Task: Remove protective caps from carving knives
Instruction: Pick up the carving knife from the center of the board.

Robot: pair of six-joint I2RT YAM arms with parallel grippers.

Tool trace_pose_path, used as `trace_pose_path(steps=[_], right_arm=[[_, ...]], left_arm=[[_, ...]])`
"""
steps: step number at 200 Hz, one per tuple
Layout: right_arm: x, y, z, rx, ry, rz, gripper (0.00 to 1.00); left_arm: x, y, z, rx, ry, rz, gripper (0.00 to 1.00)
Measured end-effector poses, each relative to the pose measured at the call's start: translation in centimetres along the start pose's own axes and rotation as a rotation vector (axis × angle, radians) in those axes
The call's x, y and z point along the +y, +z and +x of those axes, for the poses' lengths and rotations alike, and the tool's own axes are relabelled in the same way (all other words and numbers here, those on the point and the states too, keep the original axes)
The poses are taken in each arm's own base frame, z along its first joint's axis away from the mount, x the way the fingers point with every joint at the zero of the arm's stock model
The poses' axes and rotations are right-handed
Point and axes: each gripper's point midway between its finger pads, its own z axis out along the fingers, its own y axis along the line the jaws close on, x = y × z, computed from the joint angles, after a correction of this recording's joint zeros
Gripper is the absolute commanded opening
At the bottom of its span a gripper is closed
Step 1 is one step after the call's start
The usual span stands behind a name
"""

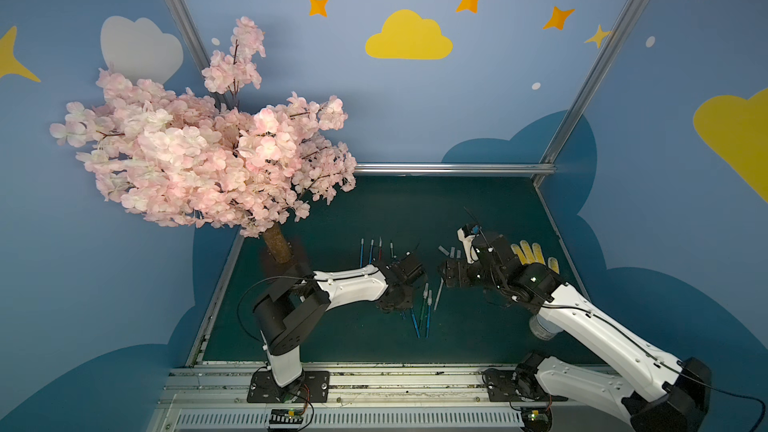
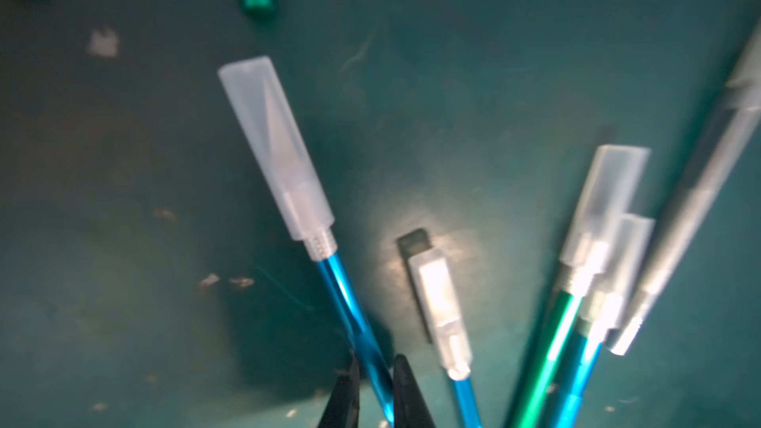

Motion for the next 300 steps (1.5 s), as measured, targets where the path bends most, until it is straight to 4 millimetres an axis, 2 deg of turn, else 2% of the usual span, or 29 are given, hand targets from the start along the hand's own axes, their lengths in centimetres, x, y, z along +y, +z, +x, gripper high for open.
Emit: trace_pose_path(steps=[54, 93, 244, 278, 300], right_arm=[[-0.3, 0.0, 0.1, 0.004, 0.0, 0.012, 0.98], [-0.2, 0.0, 0.1, 0.008, 0.004, 0.004, 0.98], [0.2, -0.1, 0.5, 0.028, 0.091, -0.058, 0.98], [0.0, 0.0, 0.3, 0.031, 0.118, -0.074, 0.97], [-0.1, 0.0, 0.3, 0.034, 0.139, -0.08, 0.96]], left_arm=[[1.0, -0.1, 0.1, 0.014, 0.025, -0.071, 0.23], [1.9, -0.2, 0.4, 0.017, 0.05, -0.118, 0.23], [2.1, -0.3, 0.6, -0.016, 0.093, -0.136, 0.03], [2.2, -0.6, 1.2, -0.028, 0.122, -0.106, 0.03], [2.2, -1.5, 1.6, -0.047, 0.138, -0.063, 0.03]])
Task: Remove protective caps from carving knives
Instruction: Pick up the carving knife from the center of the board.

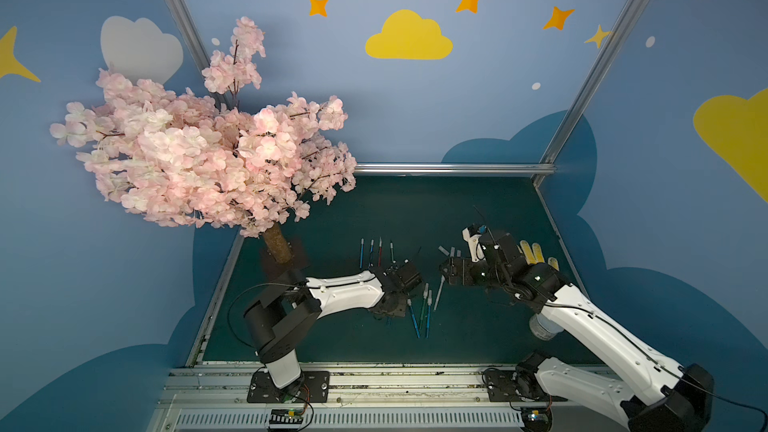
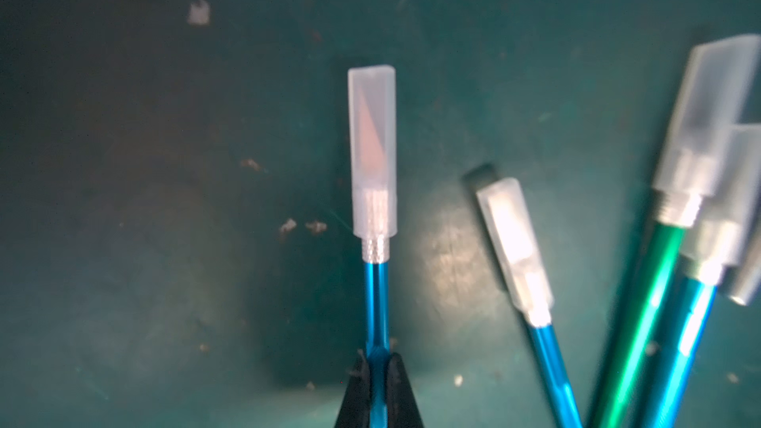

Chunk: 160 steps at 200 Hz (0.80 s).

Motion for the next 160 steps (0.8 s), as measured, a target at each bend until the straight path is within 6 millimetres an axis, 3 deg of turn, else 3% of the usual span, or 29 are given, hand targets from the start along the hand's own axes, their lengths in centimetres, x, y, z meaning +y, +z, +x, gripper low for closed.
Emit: trace_pose_path(steps=[70, 119, 160], right_arm=[[-0.4, 0.4, -0.3, 0.029, 0.093, -0.043, 0.9], [0.0, 1.7, -0.4, 0.077, 0.162, -0.091, 0.74], [1.3, 3.2, -0.6, 0.132, 0.205, -0.152, 0.63]], left_arm=[[-2.6, -4.3, -1.5, -0.146, 0.082, 0.233, 0.05], [-3.8, -5.6, -0.9, -0.187, 0.116, 0.414, 0.06], [-5.8, -6.9, -1.5, -0.22, 0.148, 0.522, 0.06]])
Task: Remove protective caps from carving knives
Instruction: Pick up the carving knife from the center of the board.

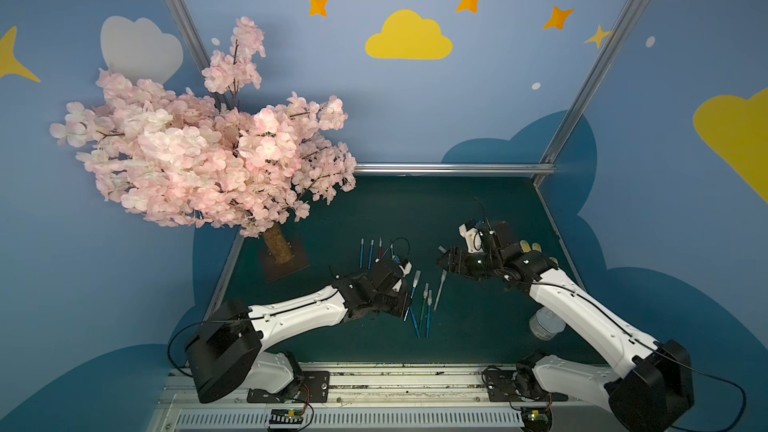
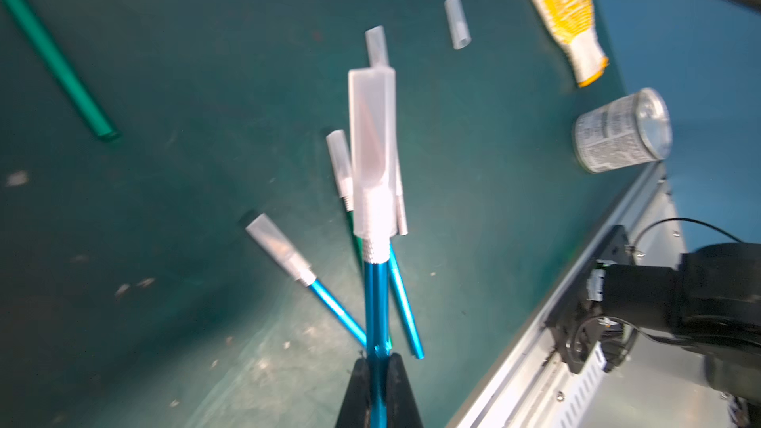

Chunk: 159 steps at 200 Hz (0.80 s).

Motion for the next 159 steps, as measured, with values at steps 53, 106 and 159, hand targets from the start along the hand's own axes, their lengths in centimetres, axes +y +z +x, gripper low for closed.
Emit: trace_pose_path(steps=[53, 106, 159], right_arm=[[0.9, 2.6, 0.1, 0.094, 0.04, -0.045, 0.48], [1.6, 3.4, 0.6, 0.116, 0.048, -0.053, 0.38], [1.7, 4.3, 1.1, 0.133, 0.051, -0.037, 0.31]], left_arm=[[-1.2, -0.1, -0.7, -0.021, 0.009, 0.061, 0.06], [-1.7, 0.3, -1.2, -0.036, 0.002, 0.088, 0.06], [-1.7, 0.6, -1.0, -0.026, -0.009, 0.093, 0.06]])
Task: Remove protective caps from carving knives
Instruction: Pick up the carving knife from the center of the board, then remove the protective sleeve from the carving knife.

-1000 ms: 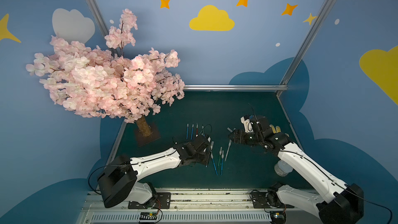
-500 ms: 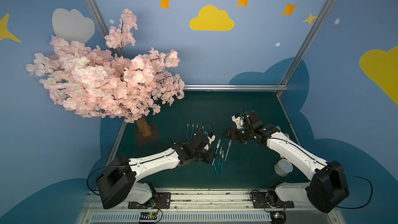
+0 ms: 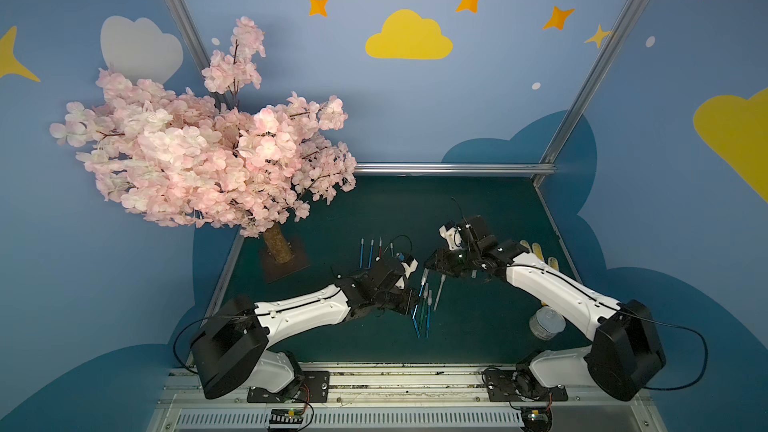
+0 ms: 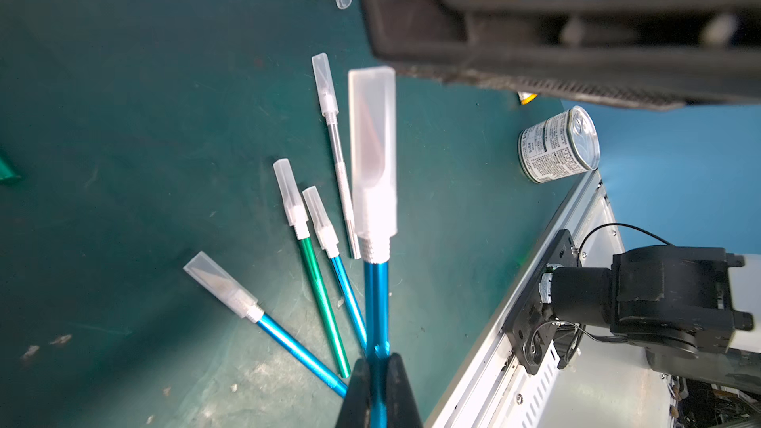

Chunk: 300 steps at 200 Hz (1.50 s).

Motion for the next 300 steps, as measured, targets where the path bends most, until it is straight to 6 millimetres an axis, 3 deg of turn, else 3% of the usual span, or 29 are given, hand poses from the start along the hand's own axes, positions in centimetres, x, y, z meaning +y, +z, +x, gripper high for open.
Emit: trace_pose_path(steps=[50, 142, 300], right_arm=[[-0.1, 0.7, 0.2, 0.013, 0.012, 0.008, 0.25], [0.1, 0.8, -0.2, -0.002, 0.021, 0.015, 0.01], [-0.8, -0.2, -1.7, -0.022, 0.083, 0.014, 0.0]], left_arm=[[-0.1, 0.0, -0.1, -0.005, -0.003, 0.006, 0.06], [-0.1, 0.1, -0.3, -0.022, -0.01, 0.015, 0.06], [-0.8, 0.3, -1.2, -0.071, 0.009, 0.041, 0.05]])
